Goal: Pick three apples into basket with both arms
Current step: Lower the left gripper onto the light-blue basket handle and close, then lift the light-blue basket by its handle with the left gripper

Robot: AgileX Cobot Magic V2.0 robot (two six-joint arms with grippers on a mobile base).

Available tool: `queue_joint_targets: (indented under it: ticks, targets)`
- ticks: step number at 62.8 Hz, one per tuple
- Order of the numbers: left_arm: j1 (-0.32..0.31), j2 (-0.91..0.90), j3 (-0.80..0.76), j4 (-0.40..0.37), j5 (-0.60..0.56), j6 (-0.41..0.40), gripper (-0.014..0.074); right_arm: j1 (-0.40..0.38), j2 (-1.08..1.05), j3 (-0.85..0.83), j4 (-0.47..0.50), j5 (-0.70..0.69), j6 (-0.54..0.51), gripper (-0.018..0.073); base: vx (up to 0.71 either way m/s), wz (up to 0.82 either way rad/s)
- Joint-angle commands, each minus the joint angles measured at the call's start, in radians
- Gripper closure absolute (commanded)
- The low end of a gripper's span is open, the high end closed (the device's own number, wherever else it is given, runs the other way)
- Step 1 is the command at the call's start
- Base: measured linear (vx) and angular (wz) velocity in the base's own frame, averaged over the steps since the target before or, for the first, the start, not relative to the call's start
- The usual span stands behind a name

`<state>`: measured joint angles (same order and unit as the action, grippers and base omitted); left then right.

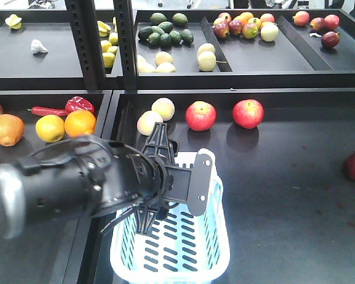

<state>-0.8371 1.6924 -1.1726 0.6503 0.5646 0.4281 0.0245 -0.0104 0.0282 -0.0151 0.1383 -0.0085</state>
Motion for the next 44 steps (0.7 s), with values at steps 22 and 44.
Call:
queue_joint_targets:
  ticks: [22, 44]
  targets:
    - [-0.003, 0.012, -0.033, 0.267, -0.063, -0.235, 0.0586, -0.003, -0.018, 0.011, -0.011, -0.075, -0.007, 0.0569, 0.00, 0.00]
    - [-0.003, -0.027, -0.033, 0.328, -0.042, -0.377, 0.0604, -0.003, -0.018, 0.011, -0.011, -0.075, -0.007, 0.0569, 0.00, 0.00]
